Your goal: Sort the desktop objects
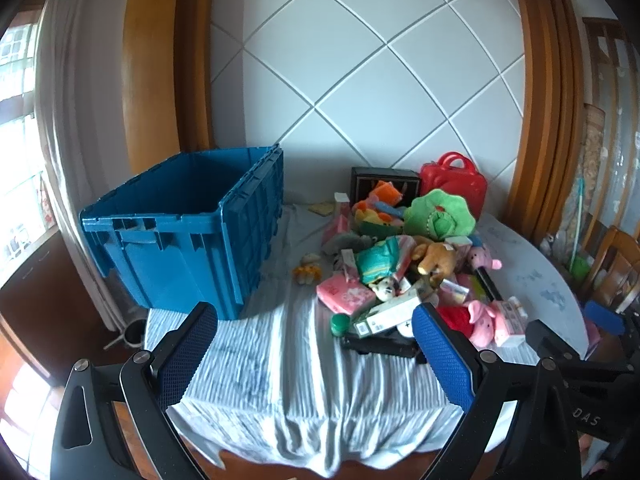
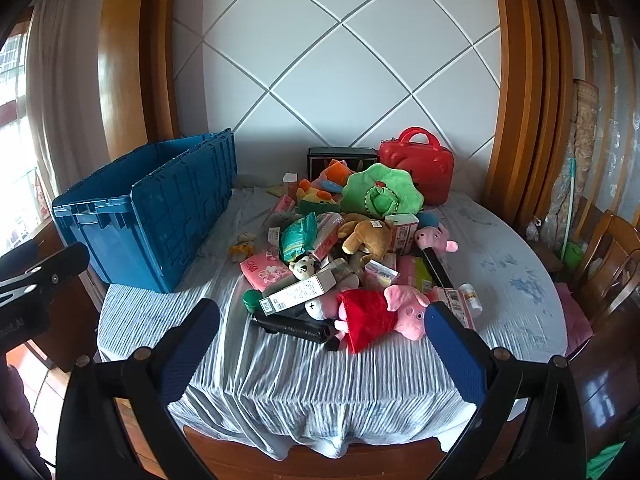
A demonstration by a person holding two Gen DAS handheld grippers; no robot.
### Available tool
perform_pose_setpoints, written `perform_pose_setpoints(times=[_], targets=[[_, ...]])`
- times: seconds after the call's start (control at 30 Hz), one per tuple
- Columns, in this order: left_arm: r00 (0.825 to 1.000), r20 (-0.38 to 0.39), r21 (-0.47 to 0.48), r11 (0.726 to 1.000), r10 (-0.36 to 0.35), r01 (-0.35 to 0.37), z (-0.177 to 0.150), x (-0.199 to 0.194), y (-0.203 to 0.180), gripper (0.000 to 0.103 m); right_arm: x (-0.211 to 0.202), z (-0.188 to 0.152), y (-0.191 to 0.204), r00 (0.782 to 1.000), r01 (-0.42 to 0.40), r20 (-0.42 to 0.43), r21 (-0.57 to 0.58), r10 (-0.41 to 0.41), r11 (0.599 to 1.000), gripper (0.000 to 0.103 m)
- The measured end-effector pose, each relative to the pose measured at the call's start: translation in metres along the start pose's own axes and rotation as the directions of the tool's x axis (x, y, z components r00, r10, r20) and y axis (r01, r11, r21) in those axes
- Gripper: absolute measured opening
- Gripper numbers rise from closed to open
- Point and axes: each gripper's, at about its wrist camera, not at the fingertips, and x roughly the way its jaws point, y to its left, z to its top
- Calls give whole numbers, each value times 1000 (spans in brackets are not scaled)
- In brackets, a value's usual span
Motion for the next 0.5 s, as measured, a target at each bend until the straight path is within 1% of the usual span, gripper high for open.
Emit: perform_pose_setpoints(times=[0.23,0.3,0.4,0.5], targets=[[1000,4,-36,999,-12,12,-11,-2,4,99,-3,-7,-1,1000,13,-10,-15,-13,1000,103],[1000,-15,-26,1000,1,-2,-9,2,0,99,-2,-5,-1,1000,19,-20,-19,-19,1000,103],[999,-33,-41,999,-3,1,1,6,9,99,-2,-2,-2,999,21,-34,-22,-22,1000,103],[999,-37,-39,999,9,-11,1,7,11,99,-2,-2,-1,999,24,-38,-26,-25,999,103]])
